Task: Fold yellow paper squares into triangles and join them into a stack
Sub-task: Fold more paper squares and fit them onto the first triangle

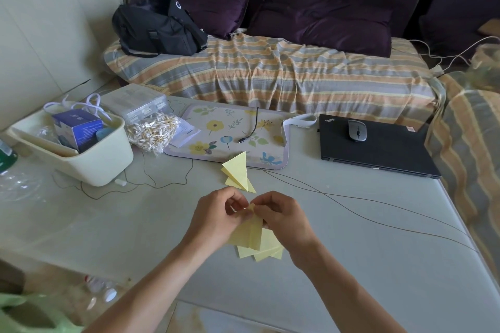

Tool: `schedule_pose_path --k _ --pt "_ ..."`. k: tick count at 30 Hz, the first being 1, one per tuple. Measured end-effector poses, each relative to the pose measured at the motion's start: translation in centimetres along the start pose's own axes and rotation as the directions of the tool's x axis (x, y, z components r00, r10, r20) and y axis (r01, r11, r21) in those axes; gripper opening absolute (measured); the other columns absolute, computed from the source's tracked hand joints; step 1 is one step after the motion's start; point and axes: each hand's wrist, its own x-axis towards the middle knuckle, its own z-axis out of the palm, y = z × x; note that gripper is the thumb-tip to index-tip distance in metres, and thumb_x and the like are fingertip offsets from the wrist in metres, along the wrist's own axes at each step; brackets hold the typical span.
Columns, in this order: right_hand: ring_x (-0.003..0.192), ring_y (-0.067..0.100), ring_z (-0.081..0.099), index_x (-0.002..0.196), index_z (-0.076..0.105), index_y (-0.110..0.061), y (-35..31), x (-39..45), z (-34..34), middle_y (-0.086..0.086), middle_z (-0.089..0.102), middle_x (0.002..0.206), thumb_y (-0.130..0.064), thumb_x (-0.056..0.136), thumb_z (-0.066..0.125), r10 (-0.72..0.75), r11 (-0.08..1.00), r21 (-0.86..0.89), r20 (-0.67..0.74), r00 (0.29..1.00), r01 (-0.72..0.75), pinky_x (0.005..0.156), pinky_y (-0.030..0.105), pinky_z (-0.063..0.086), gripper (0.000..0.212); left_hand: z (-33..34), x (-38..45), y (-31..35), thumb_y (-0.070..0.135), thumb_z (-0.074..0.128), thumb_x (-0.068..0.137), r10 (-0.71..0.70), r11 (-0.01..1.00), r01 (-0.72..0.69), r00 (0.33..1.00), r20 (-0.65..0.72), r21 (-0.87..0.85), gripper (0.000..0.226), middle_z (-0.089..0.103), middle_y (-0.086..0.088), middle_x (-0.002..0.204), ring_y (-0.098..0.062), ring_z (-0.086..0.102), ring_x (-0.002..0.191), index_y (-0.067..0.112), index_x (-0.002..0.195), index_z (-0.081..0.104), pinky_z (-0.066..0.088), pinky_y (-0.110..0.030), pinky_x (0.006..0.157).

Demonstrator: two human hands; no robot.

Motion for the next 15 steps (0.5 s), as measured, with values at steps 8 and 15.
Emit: schedule_pose_path --k 8,15 --pt "0.068 0.009 0.062 0.086 0.074 -0.02 -0.14 -0.17 -0.14 0.0 0.073 0.078 -0.003 0.084 0.068 -0.011 0.999 0.048 0.005 1.0 0.011 0.072 0.03 0.05 0.018 -0.04 -0.2 0.2 0.034 0.083 0.079 0.022 0.999 -0.021 1.0 0.008 -0.038 0.012 0.072 0.015 0.078 -0.003 0.064 0.069 0.029 0.082 0.073 0.051 -0.021 0.065" --pt "0.074 0.011 0.066 0.085 0.076 -0.027 -0.06 -0.15 -0.11 -0.002 0.076 0.083 -0.007 0.087 0.066 -0.029 0.999 0.024 -0.033 0.999 0.029 0.069 0.027 0.051 0.022 -0.02 -0.17 0.38 0.019 0.074 0.08 0.011 1.0 -0.012 0.999 0.047 0.005 0.011 0.069 0.012 0.077 -0.005 0.064 0.072 0.026 0.081 0.066 0.052 -0.022 0.068"
